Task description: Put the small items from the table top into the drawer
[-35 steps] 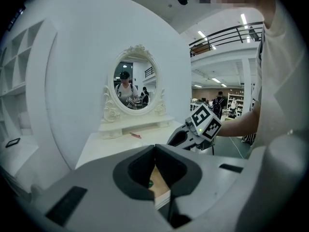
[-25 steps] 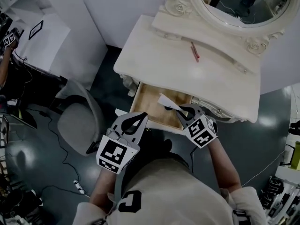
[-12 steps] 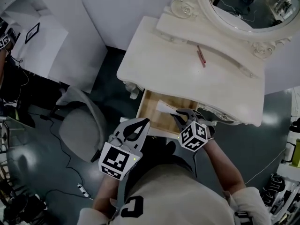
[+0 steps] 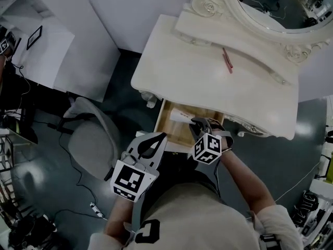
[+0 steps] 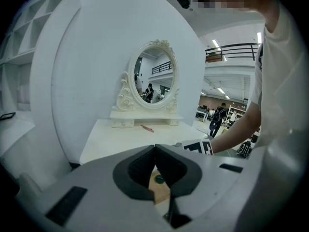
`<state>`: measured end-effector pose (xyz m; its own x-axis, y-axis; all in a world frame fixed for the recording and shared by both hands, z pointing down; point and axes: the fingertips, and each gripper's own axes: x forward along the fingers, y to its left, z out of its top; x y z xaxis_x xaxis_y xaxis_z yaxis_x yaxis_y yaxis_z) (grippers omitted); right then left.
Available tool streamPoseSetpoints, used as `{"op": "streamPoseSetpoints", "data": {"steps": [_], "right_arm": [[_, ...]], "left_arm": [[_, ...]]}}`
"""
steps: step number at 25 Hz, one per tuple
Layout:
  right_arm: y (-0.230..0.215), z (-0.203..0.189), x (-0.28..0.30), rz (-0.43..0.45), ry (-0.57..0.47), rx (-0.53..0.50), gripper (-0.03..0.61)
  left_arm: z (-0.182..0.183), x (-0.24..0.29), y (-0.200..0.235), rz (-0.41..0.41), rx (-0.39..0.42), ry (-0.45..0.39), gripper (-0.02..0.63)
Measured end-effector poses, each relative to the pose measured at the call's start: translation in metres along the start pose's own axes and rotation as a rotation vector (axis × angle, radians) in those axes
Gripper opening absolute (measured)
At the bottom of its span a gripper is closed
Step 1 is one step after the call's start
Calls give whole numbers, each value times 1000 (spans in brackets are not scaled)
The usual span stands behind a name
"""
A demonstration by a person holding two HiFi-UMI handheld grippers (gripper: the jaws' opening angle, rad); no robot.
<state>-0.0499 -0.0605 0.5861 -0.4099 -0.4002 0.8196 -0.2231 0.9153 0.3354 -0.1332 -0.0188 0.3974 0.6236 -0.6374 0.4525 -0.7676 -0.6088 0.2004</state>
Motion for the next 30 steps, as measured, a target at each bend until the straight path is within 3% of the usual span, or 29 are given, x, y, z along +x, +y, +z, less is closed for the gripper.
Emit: {"op": "streamPoseSetpoints", "data": {"steps": [5, 16, 25, 30], "right_arm": [[-2, -2, 17, -41, 13, -18, 66], [22, -5, 45, -2, 28, -89, 66], [42, -8, 54, 89, 39, -29, 66], [60, -12, 58, 196, 71, 36, 66]], "left_arm": [[-6, -1, 6, 8, -15, 10, 58], [-13, -6, 7, 27, -28, 19, 58], [-23, -13, 2, 23, -23, 29, 58], [-27, -16, 0, 17, -23, 34, 58]]}}
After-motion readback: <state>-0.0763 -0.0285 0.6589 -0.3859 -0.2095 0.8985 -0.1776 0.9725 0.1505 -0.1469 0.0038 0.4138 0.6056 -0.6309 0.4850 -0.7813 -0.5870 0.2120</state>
